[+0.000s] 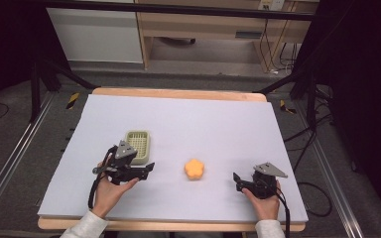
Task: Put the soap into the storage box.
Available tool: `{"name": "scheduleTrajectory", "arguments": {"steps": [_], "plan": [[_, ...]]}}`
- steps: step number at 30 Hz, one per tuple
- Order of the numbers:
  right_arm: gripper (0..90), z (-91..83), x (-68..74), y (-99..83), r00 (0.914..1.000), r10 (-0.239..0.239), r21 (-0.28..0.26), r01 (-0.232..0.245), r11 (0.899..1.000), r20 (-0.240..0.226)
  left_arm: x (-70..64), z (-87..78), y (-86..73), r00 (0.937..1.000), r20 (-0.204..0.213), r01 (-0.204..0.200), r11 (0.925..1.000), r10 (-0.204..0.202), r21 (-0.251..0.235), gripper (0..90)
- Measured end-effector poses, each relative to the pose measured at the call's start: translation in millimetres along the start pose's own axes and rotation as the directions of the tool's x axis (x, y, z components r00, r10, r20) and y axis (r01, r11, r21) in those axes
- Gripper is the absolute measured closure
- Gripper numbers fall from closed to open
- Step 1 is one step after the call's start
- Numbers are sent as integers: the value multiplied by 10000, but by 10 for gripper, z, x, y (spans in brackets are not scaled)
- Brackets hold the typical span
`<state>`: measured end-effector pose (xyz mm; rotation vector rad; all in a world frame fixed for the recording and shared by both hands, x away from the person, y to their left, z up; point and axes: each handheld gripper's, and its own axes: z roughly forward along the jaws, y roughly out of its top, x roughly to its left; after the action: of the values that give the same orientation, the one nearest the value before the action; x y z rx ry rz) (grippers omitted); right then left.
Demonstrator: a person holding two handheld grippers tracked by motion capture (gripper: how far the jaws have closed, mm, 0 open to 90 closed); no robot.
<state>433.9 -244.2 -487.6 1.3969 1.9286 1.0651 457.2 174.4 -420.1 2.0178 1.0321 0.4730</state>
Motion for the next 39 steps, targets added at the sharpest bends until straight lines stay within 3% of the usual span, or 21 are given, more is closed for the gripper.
{"name": "scheduleTrajectory", "arguments": {"steps": [18,24,39], "plan": [[126,6,4,3,10000,-36,69,36,10000,-67,-227,222,145,9978,461,-491,9979,471,420,227],[135,3,7,2,10000,-39,60,39,10000,-65,-268,260,183,9975,542,-465,9981,443,397,223],[136,8,8,3,9999,-29,113,30,9999,-97,-426,411,318,9929,876,-873,9936,809,722,216]]}}
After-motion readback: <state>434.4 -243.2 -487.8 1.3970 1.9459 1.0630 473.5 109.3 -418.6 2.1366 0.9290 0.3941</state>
